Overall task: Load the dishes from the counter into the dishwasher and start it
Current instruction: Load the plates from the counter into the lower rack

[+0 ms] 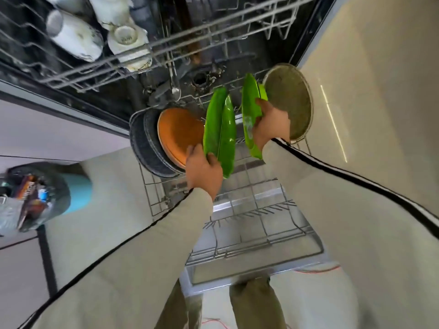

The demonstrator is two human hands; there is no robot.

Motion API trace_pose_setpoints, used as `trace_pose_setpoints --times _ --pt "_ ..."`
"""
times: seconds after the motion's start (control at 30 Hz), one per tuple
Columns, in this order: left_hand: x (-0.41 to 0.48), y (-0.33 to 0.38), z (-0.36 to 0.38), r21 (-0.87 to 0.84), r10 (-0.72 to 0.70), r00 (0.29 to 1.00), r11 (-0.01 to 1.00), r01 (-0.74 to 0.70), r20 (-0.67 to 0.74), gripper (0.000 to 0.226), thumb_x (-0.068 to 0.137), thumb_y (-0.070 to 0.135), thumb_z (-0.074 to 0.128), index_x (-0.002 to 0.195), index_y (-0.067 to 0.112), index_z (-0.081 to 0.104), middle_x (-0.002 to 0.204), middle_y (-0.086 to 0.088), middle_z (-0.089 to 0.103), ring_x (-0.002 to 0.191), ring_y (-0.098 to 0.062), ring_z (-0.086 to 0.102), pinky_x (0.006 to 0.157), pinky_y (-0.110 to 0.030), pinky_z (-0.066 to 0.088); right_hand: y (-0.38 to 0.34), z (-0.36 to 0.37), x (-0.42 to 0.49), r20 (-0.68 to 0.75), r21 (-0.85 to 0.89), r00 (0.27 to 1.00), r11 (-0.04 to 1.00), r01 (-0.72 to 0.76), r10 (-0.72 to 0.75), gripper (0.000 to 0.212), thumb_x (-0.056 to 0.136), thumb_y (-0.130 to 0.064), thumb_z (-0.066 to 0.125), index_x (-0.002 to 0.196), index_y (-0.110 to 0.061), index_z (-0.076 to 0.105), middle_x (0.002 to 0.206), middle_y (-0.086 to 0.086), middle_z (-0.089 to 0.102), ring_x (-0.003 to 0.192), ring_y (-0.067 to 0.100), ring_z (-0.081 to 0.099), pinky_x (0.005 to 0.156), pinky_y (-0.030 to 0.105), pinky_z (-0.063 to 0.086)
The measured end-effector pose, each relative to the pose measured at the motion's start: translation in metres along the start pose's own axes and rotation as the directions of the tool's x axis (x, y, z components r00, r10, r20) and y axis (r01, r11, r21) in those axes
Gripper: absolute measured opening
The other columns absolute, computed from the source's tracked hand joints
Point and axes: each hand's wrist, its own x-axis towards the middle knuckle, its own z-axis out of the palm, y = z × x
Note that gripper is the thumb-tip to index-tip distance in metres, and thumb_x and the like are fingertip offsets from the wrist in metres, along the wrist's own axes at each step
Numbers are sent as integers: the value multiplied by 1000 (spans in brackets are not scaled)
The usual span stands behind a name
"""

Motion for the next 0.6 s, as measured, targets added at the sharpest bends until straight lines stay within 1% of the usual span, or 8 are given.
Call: trace_pose_setpoints --times 0.07,0.13,0.2,0.3,0.4,0.47,0.53,0.6 --pt "1 3 4 -14 10 1000 1000 -10 -11 11 89 0 50 96 -1 58 103 -21 55 88 -29 50 80 -36 40 2 2 3 1 -41 1000 999 28 -28 62 92 -4 42 143 -38 45 112 20 65 102 41 61 87 44 52" --pt "0 7 5 -33 13 1000 999 -14 -15 16 88 0 49 101 -1 59 104 -21 56 92 -29 51 83 -33 39 0 2 4 -17 -69 996 994 82 -83 64 89 0 44 142 -35 46 105 20 67 98 42 64 83 46 53" --pt "2 9 5 -49 12 999 999 -13 -30 17 88 -2 49 101 -2 60 102 -21 58 92 -31 52 82 -30 37 -3 2 7 -9 -122 992 985 123 -125 63 87 1 46 141 -31 46 101 20 67 94 42 64 79 46 53" --pt "3 11 3 -71 1 999 997 -3 -39 18 86 -2 48 100 -3 59 101 -23 57 92 -34 53 82 -34 38 -11 -4 15 91 -271 980 943 196 -177 53 90 -2 51 139 -22 46 107 21 64 100 44 63 78 47 53" --pt "3 7 3 -80 12 999 997 -16 -49 21 83 4 45 98 -2 59 100 -23 58 90 -35 53 82 -38 41 -20 -15 26 151 -418 959 863 283 -241 43 95 -6 45 136 -16 49 115 22 64 104 45 63 72 46 49" --pt "1 5 4 -79 5 998 997 -9 -56 20 84 2 45 97 -3 58 99 -22 57 89 -34 53 80 -38 42 -23 -19 29 182 -476 953 826 302 -244 42 96 -7 42 136 -15 51 118 20 64 106 45 62 70 45 46" --pt "-5 4 4 -88 6 999 996 -10 -52 17 85 -3 47 97 -4 59 99 -20 56 87 -32 51 80 -35 40 -20 -18 25 210 -439 956 854 278 -204 44 94 -6 46 136 -19 54 117 19 64 107 43 62 76 45 51" --pt "-9 1 4 -107 0 999 994 -5 -49 18 85 -6 48 99 -4 59 102 -20 56 91 -32 52 83 -32 39 -9 -12 15 186 -320 965 917 237 -185 53 91 -10 53 141 -27 48 112 20 65 103 42 63 80 45 53"
